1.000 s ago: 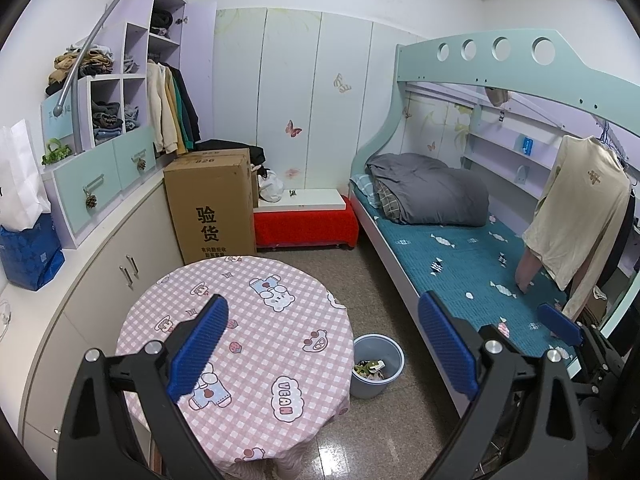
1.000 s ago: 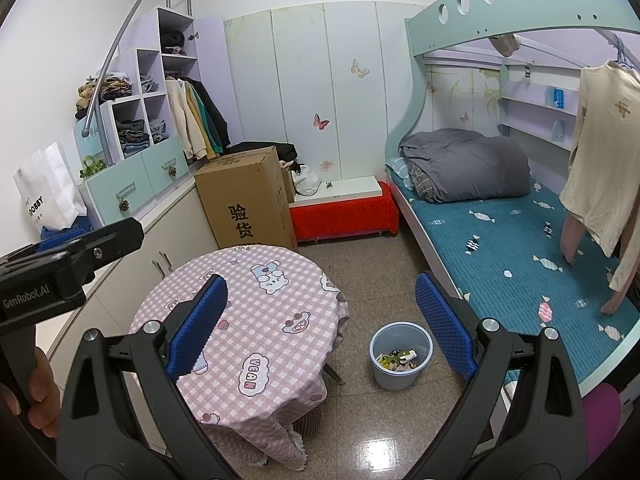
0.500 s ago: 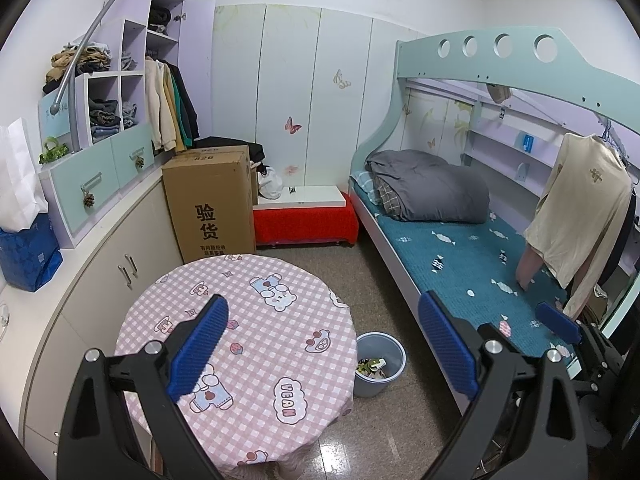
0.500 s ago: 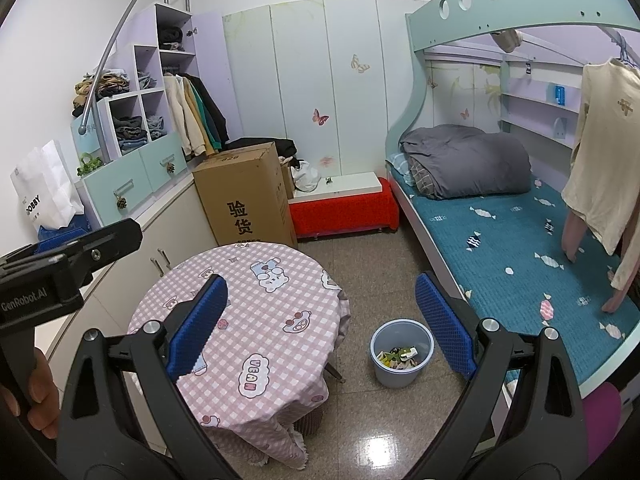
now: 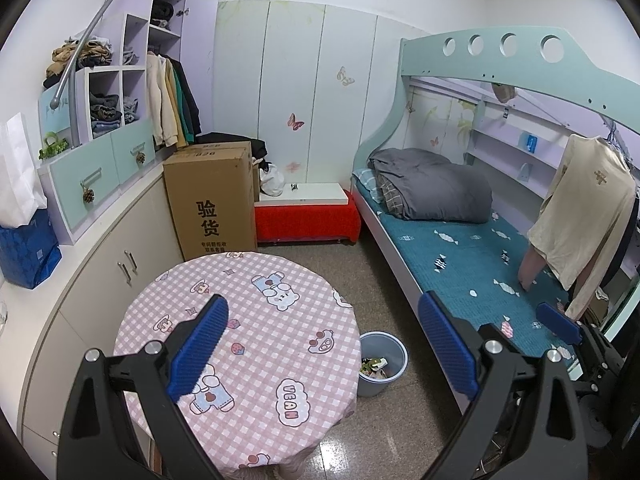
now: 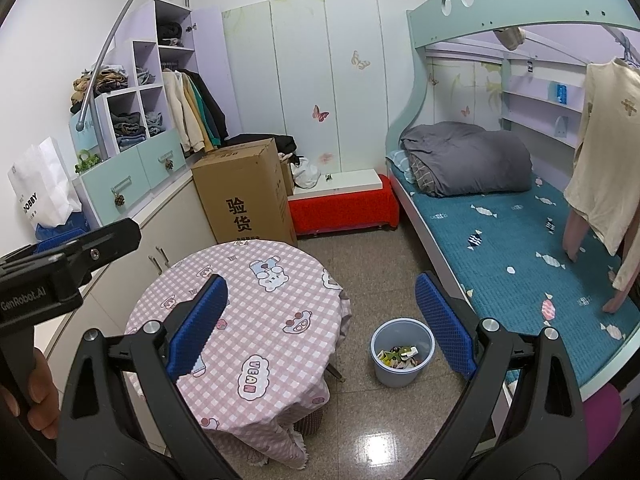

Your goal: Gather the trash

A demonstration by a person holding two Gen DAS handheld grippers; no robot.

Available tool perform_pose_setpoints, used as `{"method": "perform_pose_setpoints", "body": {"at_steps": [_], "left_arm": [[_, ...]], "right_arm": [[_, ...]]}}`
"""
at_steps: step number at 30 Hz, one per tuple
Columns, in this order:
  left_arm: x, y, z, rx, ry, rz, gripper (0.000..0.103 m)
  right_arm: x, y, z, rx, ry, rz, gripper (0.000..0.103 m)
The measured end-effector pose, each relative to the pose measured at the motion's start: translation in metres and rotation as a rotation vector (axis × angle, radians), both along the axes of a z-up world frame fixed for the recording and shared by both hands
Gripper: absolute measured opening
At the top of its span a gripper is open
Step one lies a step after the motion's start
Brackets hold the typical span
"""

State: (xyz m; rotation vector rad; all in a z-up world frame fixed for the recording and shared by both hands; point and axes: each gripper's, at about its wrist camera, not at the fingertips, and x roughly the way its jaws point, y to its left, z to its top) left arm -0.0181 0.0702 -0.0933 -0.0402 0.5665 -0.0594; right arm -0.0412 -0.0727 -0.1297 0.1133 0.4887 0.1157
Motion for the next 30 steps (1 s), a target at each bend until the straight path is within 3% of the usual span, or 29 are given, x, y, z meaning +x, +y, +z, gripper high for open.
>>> {"method": "perform_pose_setpoints", "body": {"at_steps": [30], "left_arm": [[0.024, 0.020, -0.022, -0.040, 0.055, 0.013, 0.094]], "right_arm": [[0.036, 0.006, -0.012, -0.035, 0.064, 0.032, 0.093]]}}
